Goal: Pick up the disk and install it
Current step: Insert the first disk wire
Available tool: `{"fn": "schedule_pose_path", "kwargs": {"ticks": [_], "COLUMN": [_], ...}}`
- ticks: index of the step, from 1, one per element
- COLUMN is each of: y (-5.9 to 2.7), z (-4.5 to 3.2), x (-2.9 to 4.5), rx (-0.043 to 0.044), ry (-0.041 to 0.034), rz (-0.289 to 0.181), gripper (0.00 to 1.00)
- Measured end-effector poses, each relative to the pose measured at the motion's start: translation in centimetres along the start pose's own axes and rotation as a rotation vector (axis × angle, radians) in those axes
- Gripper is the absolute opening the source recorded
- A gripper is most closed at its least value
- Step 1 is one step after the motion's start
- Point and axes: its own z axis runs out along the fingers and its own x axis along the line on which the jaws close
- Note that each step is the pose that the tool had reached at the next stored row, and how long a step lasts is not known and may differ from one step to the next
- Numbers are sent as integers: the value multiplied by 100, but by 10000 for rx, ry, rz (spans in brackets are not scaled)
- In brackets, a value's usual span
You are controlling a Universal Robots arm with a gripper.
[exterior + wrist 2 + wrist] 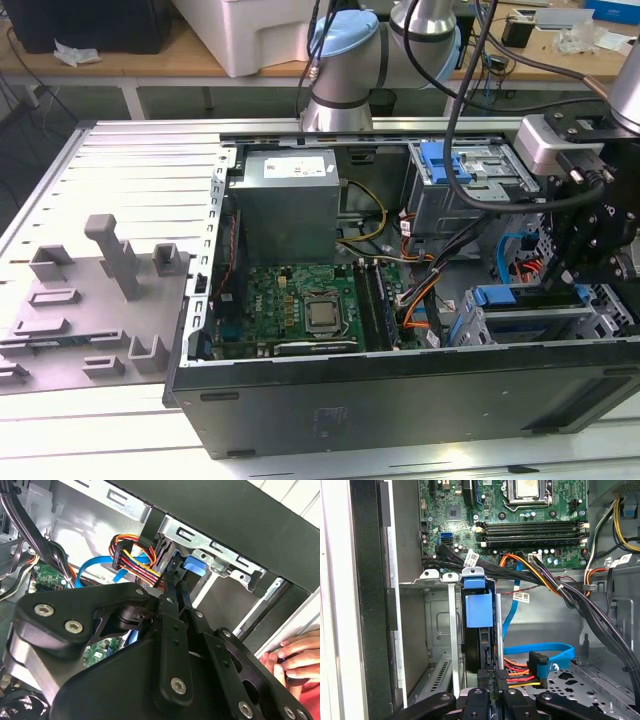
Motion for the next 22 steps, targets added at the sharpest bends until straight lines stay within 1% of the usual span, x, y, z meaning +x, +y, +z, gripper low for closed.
{"fn": "schedule_pose_path", "kwargs": {"ticks": [7, 8, 9, 11, 12, 16, 18, 19, 22], "y": [0, 0, 0, 0, 0, 0, -1, -2, -4], "z": [0, 0, 0, -3, -3, -3, -23, -64, -123], "x": [0, 0, 0, 0, 0, 0, 1, 1, 2], "rx": [-2, -2, -1, -1, 0, 0, 1, 0, 0], "ry": [-3, -6, -7, -1, -2, -2, 7, 7, 11], "rz": [1, 0, 1, 0, 1, 0, 0, 0, -1], "gripper": [16, 18, 24, 24, 36, 36, 36, 36, 36]}}
